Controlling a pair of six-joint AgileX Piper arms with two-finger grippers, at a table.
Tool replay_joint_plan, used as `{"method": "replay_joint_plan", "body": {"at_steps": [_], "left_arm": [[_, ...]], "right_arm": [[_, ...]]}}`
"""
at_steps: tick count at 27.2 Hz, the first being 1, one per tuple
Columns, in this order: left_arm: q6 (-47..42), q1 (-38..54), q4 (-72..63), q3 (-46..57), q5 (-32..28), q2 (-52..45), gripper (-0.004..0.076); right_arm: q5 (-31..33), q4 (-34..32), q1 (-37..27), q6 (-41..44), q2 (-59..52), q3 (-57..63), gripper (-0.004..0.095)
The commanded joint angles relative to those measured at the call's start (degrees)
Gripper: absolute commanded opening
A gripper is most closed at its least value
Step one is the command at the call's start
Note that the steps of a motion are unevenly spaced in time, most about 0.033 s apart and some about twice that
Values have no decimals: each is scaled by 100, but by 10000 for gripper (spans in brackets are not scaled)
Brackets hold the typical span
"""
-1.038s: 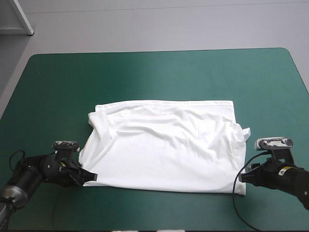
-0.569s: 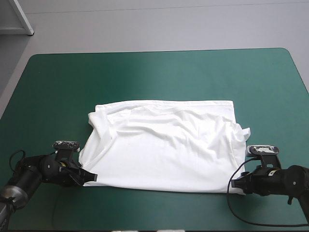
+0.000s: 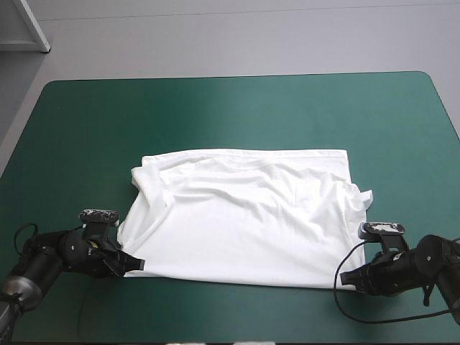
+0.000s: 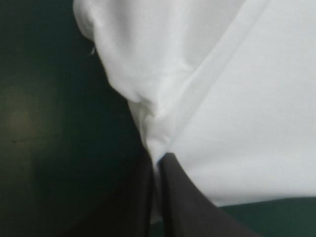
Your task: Fold the cloth
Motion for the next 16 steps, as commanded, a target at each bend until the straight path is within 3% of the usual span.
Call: {"method": "replay_joint_plan", "body": {"at_steps": [1,9,12,16], "left_arm": [[1,-13,135,-102,26,-35,19],[1,-13,135,-102,400,-397,19],[-14,-13,159,-102,976,-843,19],[-202,-13,509,-126,1598,-1434,19]], "right_arm": [[111,46,-43,-81,-55,-118,-18],[282,-359,-43,291,-783,-147,-12],[896,-458,-43,354,-1221,-331,-12],[1177,-434,-43,575,-1660,-485,-12]]}}
